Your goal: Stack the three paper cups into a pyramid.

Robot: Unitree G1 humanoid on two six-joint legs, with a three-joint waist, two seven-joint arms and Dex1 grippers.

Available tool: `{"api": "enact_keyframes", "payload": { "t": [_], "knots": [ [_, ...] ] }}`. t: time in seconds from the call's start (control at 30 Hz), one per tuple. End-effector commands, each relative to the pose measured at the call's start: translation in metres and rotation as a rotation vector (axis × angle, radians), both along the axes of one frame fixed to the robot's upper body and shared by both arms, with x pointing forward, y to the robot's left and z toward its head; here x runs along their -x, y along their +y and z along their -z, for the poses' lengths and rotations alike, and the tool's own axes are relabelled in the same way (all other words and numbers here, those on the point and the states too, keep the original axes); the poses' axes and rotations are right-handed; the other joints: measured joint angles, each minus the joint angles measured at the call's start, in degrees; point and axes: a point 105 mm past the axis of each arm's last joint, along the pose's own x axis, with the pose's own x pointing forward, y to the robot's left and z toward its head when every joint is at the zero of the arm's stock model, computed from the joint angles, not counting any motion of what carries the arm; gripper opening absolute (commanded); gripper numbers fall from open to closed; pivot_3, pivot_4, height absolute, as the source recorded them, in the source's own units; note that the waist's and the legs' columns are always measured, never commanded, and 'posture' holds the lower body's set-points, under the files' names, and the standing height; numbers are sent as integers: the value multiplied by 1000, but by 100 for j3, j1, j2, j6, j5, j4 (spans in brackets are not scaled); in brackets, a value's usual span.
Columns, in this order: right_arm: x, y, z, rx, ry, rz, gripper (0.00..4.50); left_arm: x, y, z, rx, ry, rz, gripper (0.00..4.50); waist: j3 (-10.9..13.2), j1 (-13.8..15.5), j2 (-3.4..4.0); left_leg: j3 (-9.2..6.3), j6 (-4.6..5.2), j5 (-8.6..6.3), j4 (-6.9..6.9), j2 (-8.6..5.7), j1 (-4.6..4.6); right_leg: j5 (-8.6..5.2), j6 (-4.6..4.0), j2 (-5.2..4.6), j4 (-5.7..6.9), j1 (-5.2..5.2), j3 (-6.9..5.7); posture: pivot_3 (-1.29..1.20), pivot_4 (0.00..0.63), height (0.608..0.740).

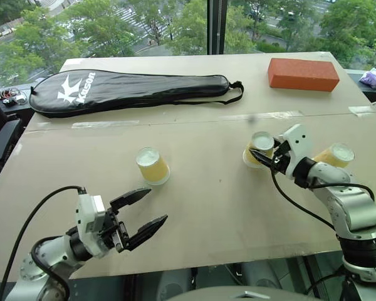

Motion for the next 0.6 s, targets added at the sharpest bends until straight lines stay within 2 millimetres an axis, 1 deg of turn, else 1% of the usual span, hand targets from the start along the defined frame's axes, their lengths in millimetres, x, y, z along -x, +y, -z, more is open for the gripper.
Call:
{"api": "enact_keyframes", "payload": {
  "t": [0.03,0.1,0.13,0.2,0.33,0.43,0.5,0.57,0.6],
  "knots": [
    [0,15,-5,17,-34,-56,2128,1,-1,-2,-13,-8,16,4500,0,-2,1,0,0,0,0,0,-1,2,-3,0,0,-1,0,0,150,740],
    [-3,17,5,44,-7,-65,3144,1,0,-3,-13,-8,10,4500,0,1,0,-1,0,0,-1,0,-1,2,-3,0,0,-2,-1,0,150,740],
    [-6,15,8,47,5,-50,3536,1,0,-3,-13,-8,7,4500,0,1,0,-1,0,0,0,0,0,2,-4,0,0,-1,-1,0,150,740],
    [-8,11,9,84,-28,-57,4467,1,3,-4,-12,-10,-21,4500,0,7,-1,0,0,0,0,-1,0,2,-4,-2,0,0,-1,0,150,740],
    [-2,6,-13,55,-162,-98,4467,-7,15,-6,14,-4,-152,4500,1,16,-1,0,0,0,0,-2,-4,2,-4,-3,-1,-3,-1,0,150,740],
    [14,-1,-30,20,-223,-173,4467,-22,27,-5,-40,-27,-247,4500,1,50,-1,-5,0,0,0,-3,-4,2,-3,-2,-1,-2,-4,0,150,740],
    [24,-8,-36,7,-235,-214,4467,-30,29,-6,-65,-30,-263,4500,0,97,-3,-9,0,0,0,-3,-3,2,-3,-1,0,1,-7,0,150,740],
    [35,-12,-37,-2,-218,-271,4467,-37,28,-5,-89,-25,-258,4500,0,128,-4,-7,0,0,0,-4,0,2,-3,0,0,3,-7,0,150,740],
    [42,-15,-37,2,-213,-295,4467,-44,28,-7,-86,-29,-261,4500,-1,133,-5,-5,0,0,0,-4,-1,2,-3,-1,-1,4,-6,0,150,740]
  ]
}}
